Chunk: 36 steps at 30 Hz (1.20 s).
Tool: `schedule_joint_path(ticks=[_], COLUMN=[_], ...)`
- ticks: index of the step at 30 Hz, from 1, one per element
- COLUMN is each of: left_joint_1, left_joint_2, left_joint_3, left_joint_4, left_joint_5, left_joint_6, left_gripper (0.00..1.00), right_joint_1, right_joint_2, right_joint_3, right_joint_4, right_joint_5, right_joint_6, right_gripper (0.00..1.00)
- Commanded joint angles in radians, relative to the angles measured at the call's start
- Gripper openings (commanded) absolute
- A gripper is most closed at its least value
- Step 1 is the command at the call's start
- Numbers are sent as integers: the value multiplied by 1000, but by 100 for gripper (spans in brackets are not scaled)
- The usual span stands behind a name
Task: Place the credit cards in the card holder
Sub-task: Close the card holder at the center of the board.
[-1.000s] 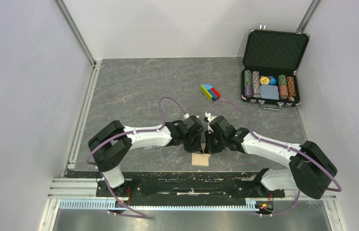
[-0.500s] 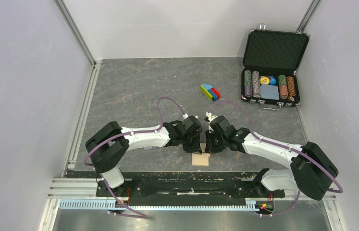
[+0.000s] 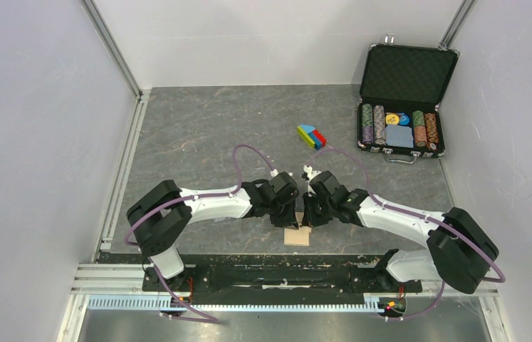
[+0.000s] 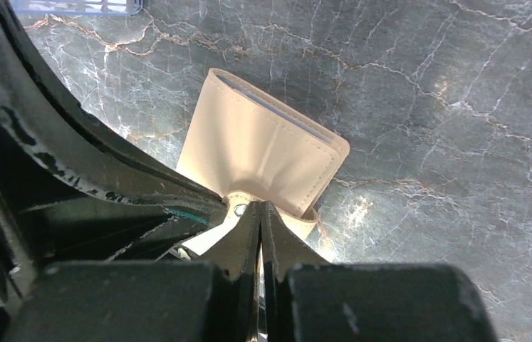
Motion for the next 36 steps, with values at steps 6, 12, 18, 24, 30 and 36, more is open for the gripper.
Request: schedule_joint_path(ticks=[6, 12, 18, 24, 30, 36], left_joint_1=[1, 0, -1, -2, -2, -2], left_joint_2=[-7, 13, 17, 41, 65, 74], left_joint_3=[-12, -8, 0, -3, 3, 7], left_joint_4=[6, 14, 19, 29, 37, 37], left_joint_5=[-2, 9, 13, 14, 15, 13], left_joint_6=[-26, -27, -27, -29, -27, -26], left_gripper=[2, 2, 2, 2, 2, 2], right_joint_1=[11, 21, 24, 25, 28, 32], right_joint_2=[18, 19, -15, -24, 8, 21], right_joint_3=[16, -6, -21, -21, -37, -51], right_joint_4=[43, 45, 41, 38, 43, 14], right_joint_5=[-4, -3, 7, 8, 1, 27], right_joint_6=[15, 17, 27, 25, 25, 38], right_gripper=[0, 0, 0, 0, 0, 0])
